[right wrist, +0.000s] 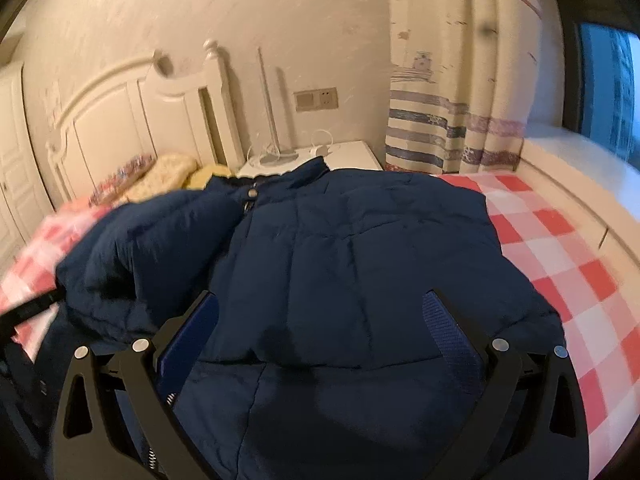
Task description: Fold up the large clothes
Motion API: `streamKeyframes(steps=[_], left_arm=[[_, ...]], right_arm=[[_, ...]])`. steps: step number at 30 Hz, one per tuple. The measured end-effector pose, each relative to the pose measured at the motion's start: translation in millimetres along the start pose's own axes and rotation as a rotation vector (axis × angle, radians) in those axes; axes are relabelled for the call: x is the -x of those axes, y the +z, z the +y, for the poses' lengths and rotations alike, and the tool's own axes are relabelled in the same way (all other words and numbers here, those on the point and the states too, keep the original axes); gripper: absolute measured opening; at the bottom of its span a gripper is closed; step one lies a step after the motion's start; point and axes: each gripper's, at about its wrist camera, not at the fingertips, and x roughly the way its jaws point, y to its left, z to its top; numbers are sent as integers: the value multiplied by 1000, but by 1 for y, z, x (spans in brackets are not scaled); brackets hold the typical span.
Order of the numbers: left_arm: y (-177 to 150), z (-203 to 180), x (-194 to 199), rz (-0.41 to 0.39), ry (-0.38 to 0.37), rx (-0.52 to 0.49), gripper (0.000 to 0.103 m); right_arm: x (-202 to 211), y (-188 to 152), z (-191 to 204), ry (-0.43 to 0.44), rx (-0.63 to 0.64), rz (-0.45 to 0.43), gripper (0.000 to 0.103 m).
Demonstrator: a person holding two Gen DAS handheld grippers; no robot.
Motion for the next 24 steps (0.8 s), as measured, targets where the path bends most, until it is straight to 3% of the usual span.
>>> streamKeyframes(steps=[4,10,14,21,23,24], left_arm=[[0,0,5,-29,19,9,99],[-1,-1,31,-174,48,7,99],[1,6,38,-219,64,38,99],[2,14,47,-290,61,75,99],[3,17,44,-276,54,86,99],[4,18,43,-270,51,91,99]], right_arm=[[1,1,37,-33,178,2,98],[1,0,119,-19,514,-29,98],[-33,-9,168,-142,767,13,98],[-68,0,209,-218,949,8,98],[-73,3,210,-178,958,40,87],[-72,9,206,-97,931,83,65]])
